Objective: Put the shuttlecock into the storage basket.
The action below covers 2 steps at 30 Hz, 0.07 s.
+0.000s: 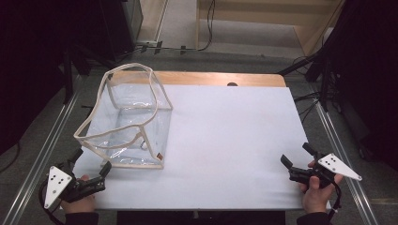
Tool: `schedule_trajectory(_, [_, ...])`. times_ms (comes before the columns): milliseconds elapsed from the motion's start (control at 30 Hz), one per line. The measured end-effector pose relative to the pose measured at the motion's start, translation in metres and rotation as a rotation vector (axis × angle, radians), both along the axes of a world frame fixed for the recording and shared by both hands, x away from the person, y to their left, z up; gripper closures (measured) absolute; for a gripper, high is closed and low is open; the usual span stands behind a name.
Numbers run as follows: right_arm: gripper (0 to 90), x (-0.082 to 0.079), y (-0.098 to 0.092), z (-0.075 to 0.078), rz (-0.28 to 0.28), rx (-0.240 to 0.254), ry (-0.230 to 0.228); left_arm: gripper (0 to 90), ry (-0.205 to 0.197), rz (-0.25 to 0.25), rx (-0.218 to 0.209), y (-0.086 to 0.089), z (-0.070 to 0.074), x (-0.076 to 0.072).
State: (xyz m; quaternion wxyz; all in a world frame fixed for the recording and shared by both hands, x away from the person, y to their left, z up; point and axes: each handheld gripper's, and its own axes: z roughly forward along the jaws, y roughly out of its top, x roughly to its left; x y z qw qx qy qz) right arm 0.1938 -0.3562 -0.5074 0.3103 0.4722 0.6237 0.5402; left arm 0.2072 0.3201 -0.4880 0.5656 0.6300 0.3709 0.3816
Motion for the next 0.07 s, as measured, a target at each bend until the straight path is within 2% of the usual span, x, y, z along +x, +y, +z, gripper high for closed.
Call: schedule_trajectory(67, [0.0,-0.0001,-0.0008,-0.0002,-0.005,0.004,-0.006,0.0,0.001,0.002,0.001,-0.0002,0.0000,0.0006])
